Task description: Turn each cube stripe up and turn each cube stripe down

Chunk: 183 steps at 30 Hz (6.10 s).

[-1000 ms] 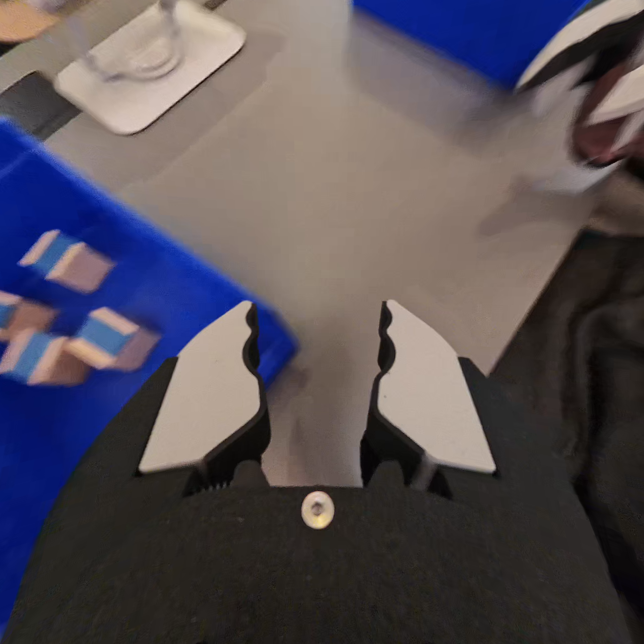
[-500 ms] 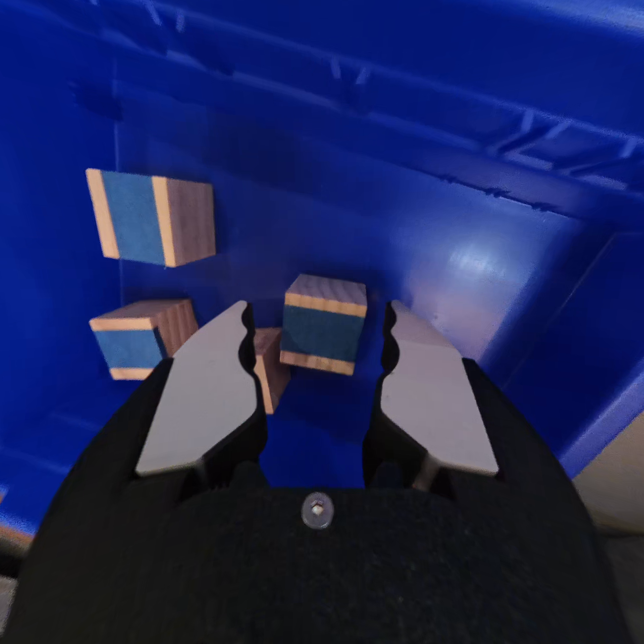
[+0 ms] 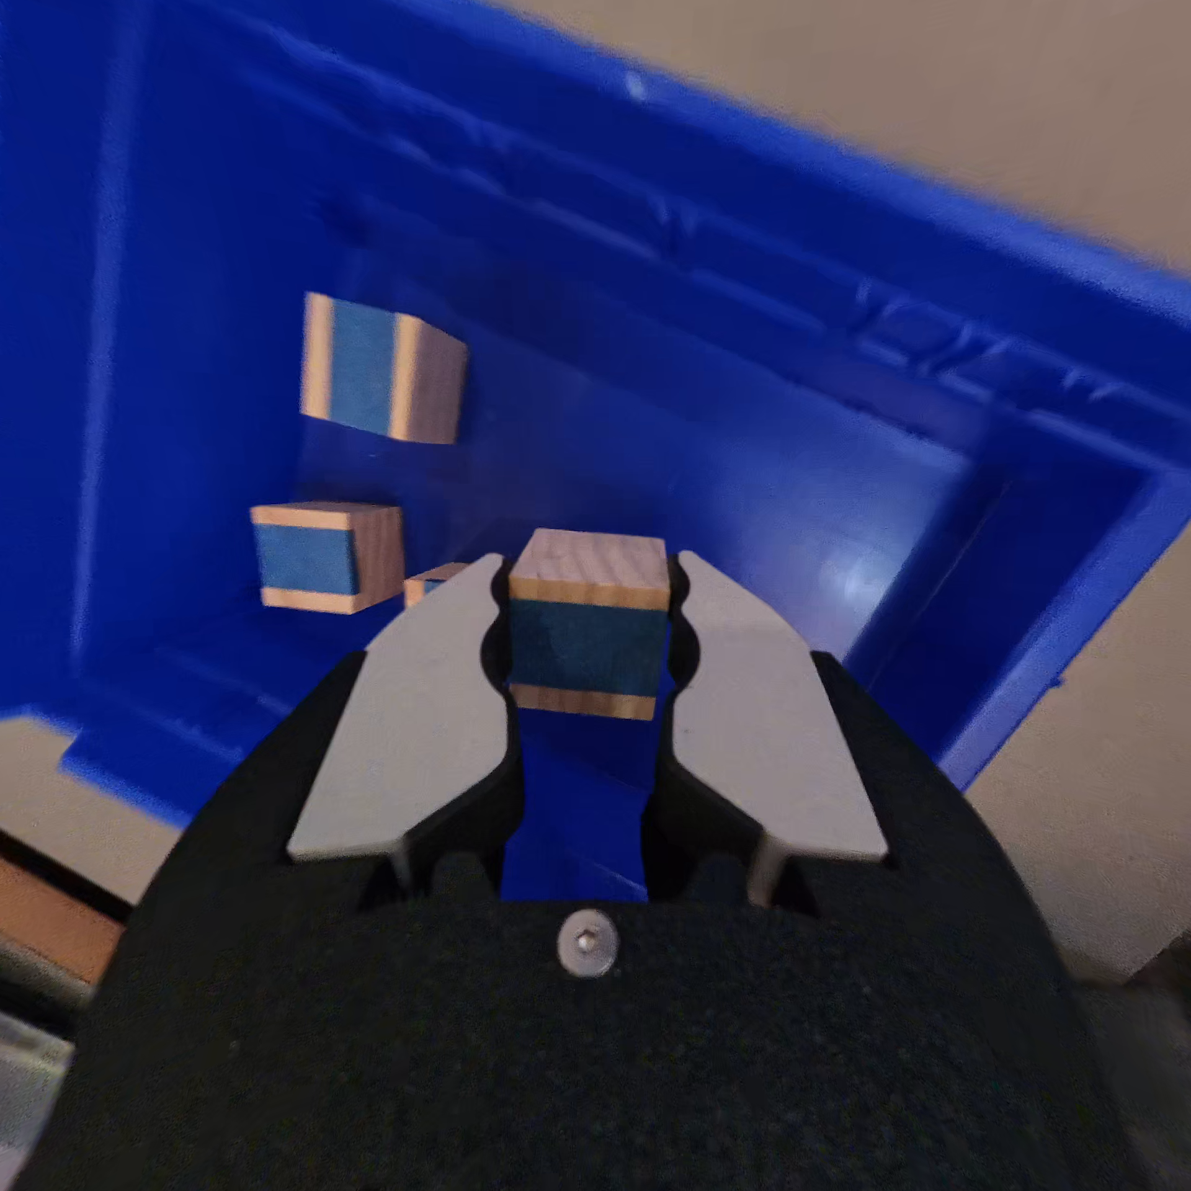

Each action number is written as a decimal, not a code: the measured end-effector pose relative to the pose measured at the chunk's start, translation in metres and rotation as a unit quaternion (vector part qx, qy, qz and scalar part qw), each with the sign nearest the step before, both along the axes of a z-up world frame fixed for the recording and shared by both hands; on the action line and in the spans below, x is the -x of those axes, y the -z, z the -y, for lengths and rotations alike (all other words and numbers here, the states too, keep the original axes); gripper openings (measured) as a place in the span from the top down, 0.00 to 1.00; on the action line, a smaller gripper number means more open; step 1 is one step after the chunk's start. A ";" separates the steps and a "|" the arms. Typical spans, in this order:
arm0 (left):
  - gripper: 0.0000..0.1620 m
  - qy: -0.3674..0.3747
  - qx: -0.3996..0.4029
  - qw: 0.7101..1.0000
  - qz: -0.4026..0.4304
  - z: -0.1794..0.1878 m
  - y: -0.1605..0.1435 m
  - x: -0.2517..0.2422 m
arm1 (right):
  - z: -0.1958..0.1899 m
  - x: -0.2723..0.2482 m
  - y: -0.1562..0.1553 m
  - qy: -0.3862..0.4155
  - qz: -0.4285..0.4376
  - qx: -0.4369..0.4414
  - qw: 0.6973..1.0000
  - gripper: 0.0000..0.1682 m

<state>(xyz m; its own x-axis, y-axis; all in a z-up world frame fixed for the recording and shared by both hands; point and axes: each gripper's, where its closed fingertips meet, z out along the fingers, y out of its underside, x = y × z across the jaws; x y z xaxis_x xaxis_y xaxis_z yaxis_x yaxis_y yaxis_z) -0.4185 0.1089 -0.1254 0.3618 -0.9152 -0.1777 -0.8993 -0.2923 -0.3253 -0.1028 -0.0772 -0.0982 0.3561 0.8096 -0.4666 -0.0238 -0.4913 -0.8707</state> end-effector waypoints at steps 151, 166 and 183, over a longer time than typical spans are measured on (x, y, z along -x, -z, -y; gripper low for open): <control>0.46 -0.082 0.277 0.742 0.605 0.142 -0.105 -0.268 | -0.043 0.029 -0.082 -0.062 -0.231 0.230 0.943 0.73; 0.54 -0.028 0.217 0.807 0.549 0.219 -0.033 -0.239 | -0.104 -0.259 -0.042 0.345 0.295 0.104 0.885 0.73; 0.54 -0.001 0.225 0.834 0.503 0.236 -0.019 -0.249 | -0.136 -0.282 0.037 0.326 0.445 0.186 0.813 0.53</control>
